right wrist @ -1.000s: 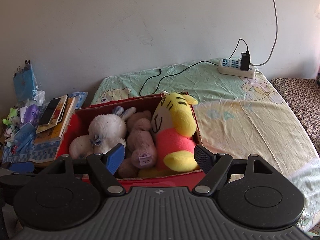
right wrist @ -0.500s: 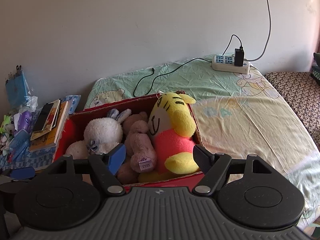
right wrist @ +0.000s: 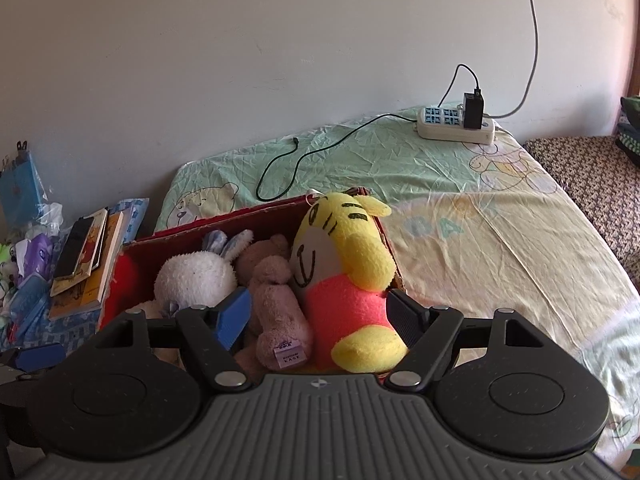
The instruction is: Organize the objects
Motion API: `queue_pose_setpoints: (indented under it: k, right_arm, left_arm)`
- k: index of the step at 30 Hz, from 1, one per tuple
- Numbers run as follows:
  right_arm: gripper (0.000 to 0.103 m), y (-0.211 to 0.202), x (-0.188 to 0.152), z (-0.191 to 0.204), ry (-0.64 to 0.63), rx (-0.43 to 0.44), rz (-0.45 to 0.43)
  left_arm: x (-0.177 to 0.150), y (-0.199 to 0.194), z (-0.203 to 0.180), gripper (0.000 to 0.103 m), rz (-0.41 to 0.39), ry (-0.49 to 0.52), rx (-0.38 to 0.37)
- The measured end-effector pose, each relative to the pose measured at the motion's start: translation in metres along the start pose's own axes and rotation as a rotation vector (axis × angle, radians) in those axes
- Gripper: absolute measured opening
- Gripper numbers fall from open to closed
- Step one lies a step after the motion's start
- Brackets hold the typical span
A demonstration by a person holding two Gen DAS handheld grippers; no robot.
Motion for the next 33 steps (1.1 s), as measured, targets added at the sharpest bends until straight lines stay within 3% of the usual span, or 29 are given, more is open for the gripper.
queue_pose_setpoints:
  k: [10,22,33]
  right_arm:
    - [0.077,0.008,0.007,0.000,0.003,-0.028,-0.013]
    - [0.077,0.018,0.020,0.012,-0.057,0.019,-0.008]
    - [0.076,0.021,0.018,0.021,-0.110,0.042,0.005]
  left_arm:
    - [0.010,0.010,0.004,0.101,0.004,0.009,-0.007]
    - [0.015,0.010,0.013,0.101,-0.017,-0.039,0.054]
    - [0.016,0.011,0.018,0.101,-0.015,-0.057,0.061]
Point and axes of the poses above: each gripper's, at about its wrist camera, not at the fingertips, and y roughly the way its jaws point, z to its left, x to its top, the point moved 7 cm from there along y, roughly the way its jaws point, and after that the axes turned 15 degrees about -x, right-handed, at the moved point
